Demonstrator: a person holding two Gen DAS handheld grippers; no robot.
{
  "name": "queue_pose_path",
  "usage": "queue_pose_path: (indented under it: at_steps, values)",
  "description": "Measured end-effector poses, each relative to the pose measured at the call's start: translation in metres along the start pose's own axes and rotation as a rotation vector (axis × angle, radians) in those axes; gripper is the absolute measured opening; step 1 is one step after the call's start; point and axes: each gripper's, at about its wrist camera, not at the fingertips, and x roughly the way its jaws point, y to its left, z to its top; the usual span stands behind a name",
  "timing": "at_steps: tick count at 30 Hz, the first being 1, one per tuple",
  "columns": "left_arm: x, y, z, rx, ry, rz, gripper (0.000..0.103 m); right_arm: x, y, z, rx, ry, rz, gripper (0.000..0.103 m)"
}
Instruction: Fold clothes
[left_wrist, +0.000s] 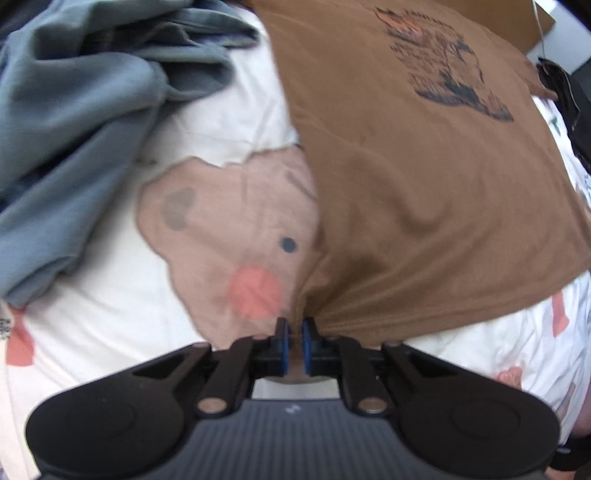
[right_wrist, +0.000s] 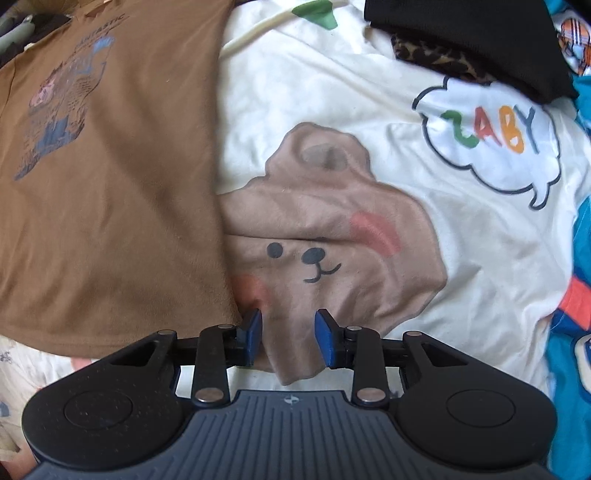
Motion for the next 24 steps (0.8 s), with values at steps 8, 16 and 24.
queue_pose_path:
  at_steps: [8, 16, 24]
  values:
    - [-0.009, 0.000, 0.013, 0.000, -0.021, 0.068, 0.005, 0.006, 0.028, -0.007, -0.118, -0.008, 0.097, 0.038]
    - [-0.013, -0.005, 0.024, -0.005, -0.032, 0.114, 0.005, 0.025, 0.038, -0.012, -0.118, -0.022, 0.104, 0.037]
    - [-0.013, -0.008, 0.023, -0.018, -0.017, 0.117, 0.005, 0.040, 0.047, -0.015, -0.115, -0.009, 0.079, 0.014]
